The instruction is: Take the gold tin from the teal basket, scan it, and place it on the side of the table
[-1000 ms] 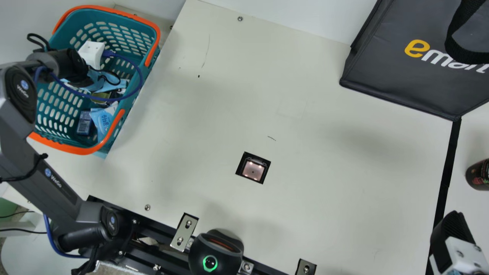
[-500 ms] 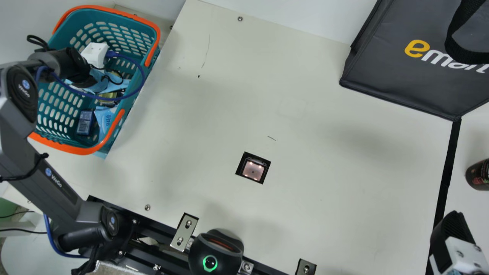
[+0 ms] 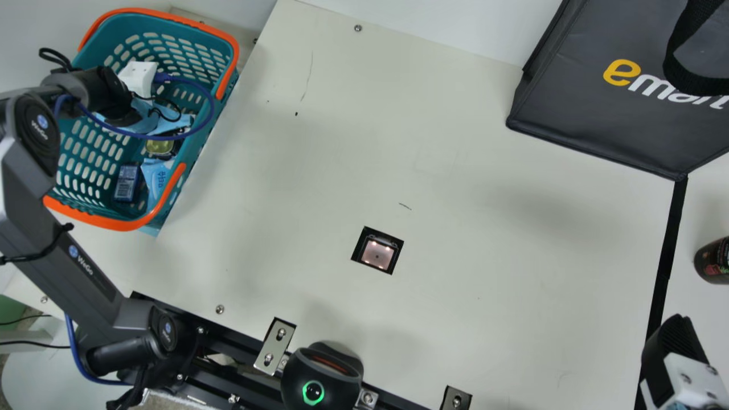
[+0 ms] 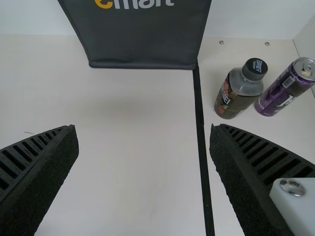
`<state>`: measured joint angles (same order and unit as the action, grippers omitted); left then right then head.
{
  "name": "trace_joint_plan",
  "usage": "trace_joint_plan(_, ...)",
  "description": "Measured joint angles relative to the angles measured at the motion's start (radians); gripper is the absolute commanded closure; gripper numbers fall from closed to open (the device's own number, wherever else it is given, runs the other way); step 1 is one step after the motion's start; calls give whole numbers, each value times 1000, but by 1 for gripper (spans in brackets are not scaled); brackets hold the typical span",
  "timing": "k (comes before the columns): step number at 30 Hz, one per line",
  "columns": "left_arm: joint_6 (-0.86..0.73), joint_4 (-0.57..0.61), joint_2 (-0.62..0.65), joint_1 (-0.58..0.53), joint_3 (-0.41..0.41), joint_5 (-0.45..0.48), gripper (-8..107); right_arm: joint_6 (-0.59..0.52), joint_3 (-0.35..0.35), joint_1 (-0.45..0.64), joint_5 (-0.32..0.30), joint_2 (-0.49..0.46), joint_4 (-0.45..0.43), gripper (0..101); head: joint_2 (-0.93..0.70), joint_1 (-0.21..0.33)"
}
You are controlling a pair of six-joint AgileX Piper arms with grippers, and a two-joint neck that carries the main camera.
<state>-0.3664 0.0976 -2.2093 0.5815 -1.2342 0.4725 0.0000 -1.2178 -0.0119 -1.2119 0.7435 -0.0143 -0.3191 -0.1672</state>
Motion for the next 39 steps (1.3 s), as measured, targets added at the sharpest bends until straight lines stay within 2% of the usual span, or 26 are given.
trace_joint_plan(11,3,9,-45,-4,-45,29,9,0,0,0,0,0,0,6,0,0)
trace_joint_plan(26,6,19,-60,-6,-71,43,107,0,0,0,0,0,0,6,0,0)
trace_joint_plan(32,4,27,-37,-6,-63,42,107,0,0,0,0,0,0,6,0,0)
trace_joint_plan(39,0,47,50,-10,-26,50,107,0,0,0,0,0,0,6,0,0)
